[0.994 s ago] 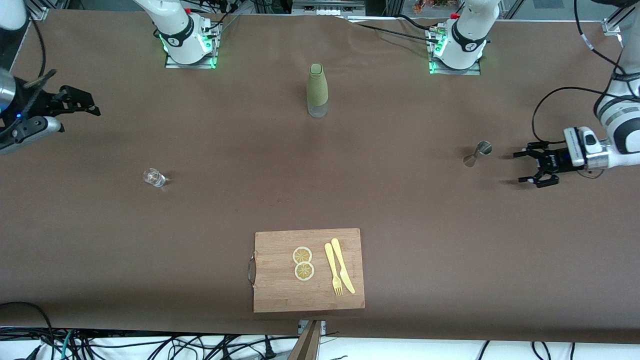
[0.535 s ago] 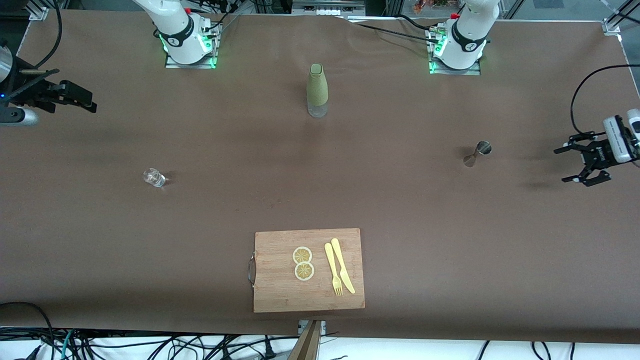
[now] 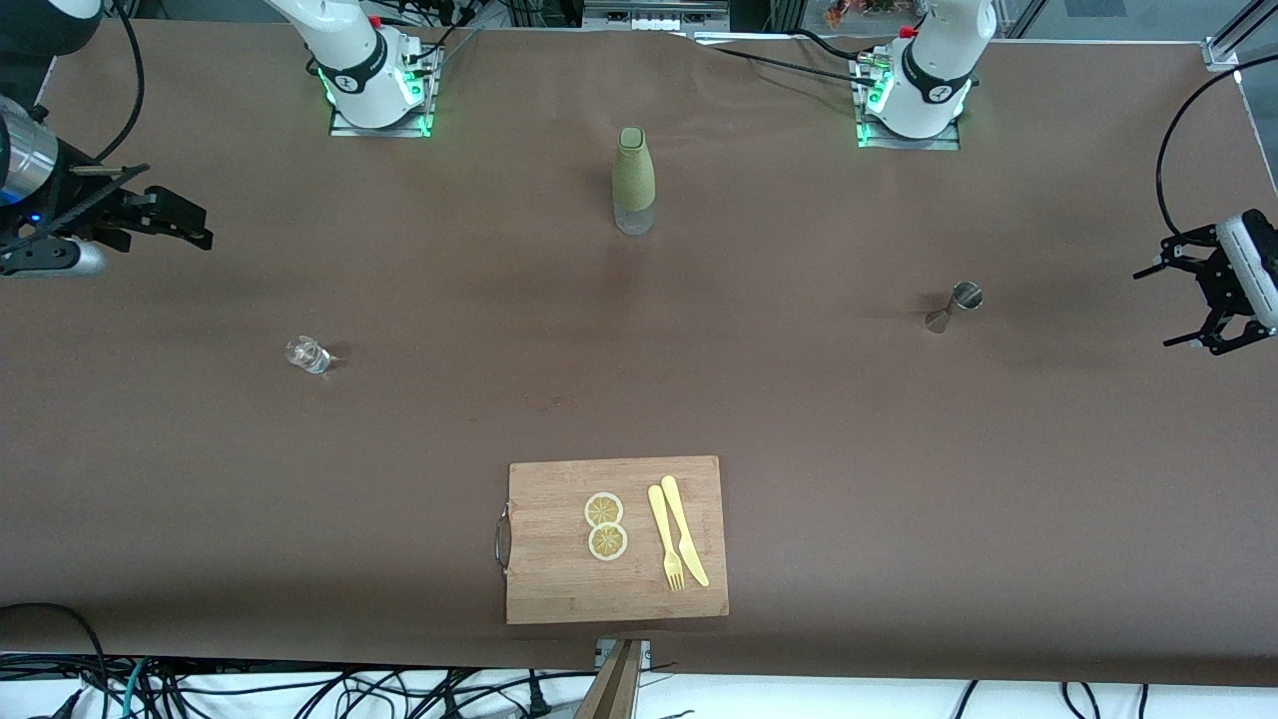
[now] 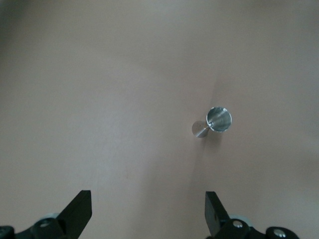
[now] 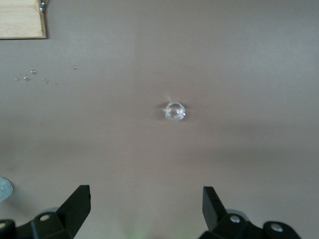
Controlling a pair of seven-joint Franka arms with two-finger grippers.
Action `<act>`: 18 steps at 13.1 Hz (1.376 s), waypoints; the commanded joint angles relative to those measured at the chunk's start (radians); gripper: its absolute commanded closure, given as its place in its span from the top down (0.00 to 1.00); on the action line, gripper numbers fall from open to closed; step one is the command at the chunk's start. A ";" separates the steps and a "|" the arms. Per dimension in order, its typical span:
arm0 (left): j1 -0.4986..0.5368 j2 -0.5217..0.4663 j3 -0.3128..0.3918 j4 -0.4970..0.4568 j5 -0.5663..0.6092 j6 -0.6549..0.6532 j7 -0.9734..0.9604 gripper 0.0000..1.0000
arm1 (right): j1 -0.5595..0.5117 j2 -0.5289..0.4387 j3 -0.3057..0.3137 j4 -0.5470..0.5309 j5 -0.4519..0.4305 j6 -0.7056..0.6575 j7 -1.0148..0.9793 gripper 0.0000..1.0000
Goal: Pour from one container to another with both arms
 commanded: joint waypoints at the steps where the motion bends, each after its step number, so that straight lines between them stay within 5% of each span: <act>1: -0.106 -0.076 0.011 0.013 0.104 -0.042 -0.317 1.00 | 0.000 0.000 0.005 -0.005 -0.012 0.011 0.016 1.00; 9: -0.315 -0.138 -0.003 0.136 0.197 -0.264 -1.401 1.00 | 0.000 0.000 0.021 -0.002 -0.016 0.016 0.016 1.00; 13: -0.337 -0.119 -0.014 0.153 0.385 -0.285 -1.423 1.00 | -0.001 0.001 0.019 -0.002 -0.015 0.018 0.016 1.00; 18: -0.325 -0.093 -0.002 0.233 0.378 -0.316 -1.366 1.00 | -0.001 0.001 0.019 -0.002 -0.015 0.016 0.016 1.00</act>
